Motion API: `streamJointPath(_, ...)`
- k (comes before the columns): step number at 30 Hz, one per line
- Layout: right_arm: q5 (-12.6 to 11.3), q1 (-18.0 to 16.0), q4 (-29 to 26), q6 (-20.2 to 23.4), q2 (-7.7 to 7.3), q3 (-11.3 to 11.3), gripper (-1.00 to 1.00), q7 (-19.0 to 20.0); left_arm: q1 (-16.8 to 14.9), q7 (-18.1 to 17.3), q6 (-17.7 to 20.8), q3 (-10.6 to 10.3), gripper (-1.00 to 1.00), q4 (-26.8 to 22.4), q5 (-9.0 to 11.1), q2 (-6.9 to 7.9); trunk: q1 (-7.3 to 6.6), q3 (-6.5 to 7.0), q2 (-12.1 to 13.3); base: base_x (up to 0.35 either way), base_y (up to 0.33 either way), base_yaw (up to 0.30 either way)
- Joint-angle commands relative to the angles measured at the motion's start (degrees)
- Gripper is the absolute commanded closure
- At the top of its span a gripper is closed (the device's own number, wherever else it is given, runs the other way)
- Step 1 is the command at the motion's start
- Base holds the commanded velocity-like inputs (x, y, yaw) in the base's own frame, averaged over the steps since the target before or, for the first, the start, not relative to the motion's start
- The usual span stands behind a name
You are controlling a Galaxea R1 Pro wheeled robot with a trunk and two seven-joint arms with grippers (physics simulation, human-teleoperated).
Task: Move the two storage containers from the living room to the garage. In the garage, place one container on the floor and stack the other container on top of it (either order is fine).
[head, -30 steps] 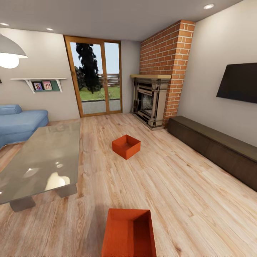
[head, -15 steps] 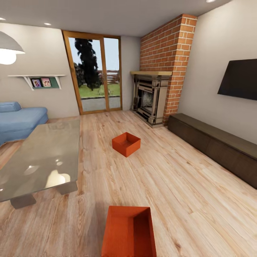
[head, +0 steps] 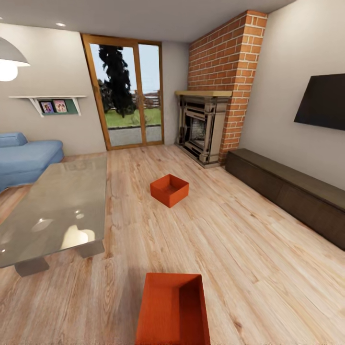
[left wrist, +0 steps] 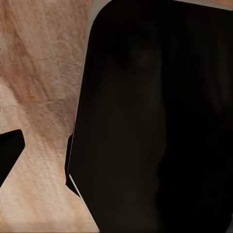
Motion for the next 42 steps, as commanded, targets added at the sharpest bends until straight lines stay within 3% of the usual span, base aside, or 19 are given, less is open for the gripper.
streamJointPath(1, -0.57, -0.06, 0.18, -0.35, 0.01, 0.43, -1.0, 0.3, -0.01, 0.04, 0.13, 0.08, -1.0, -0.03, 0.31, 0.01, -0.01, -0.15, -0.03, 0.0, 0.0, 0.0)
streamJointPath(17, -0.29, -0.06, 0.18, -0.26, -0.1, 0.66, -1.0, 0.33, -0.01, 0.04, 0.13, 0.11, -1.0, 0.03, 0.29, -0.06, -0.01, -1.63, -0.03, 0.0, 0.0, 0.012)
streamJointPath(42, -0.42, -0.06, 0.18, -0.25, -0.04, 0.75, -1.0, 0.36, -0.01, 0.04, 0.13, 0.02, -1.0, 0.07, 0.29, -0.04, -0.01, -3.95, -0.03, 0.0, 0.0, 0.121)
